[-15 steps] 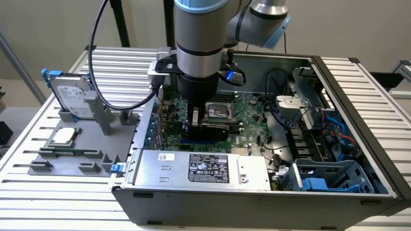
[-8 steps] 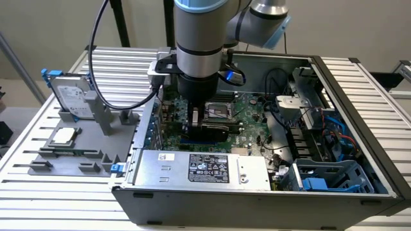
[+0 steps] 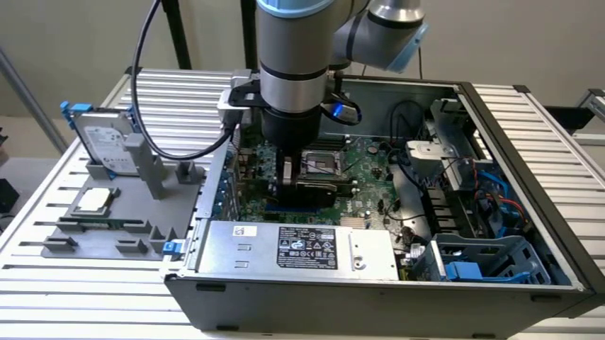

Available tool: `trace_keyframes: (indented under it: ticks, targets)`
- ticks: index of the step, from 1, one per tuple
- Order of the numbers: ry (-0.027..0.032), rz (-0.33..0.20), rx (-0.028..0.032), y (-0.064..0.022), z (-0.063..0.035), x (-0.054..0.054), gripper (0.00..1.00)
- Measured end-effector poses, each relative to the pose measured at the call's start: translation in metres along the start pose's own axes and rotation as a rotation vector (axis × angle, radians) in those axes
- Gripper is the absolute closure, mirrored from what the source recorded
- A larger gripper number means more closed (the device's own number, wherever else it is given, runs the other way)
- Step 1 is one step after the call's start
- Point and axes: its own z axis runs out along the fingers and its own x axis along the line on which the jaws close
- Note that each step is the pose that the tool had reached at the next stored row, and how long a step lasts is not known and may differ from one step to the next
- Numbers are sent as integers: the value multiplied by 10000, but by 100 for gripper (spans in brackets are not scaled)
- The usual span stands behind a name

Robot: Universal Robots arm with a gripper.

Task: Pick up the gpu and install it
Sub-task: 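Insert the gpu into the slot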

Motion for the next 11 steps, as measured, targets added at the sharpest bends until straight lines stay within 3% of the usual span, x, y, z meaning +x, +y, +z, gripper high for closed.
trace_keyframes:
  ticks: [6, 11]
  targets:
    - [7, 0, -1, 4, 8, -10, 100]
    - [48, 0, 2, 8, 32, -11, 100]
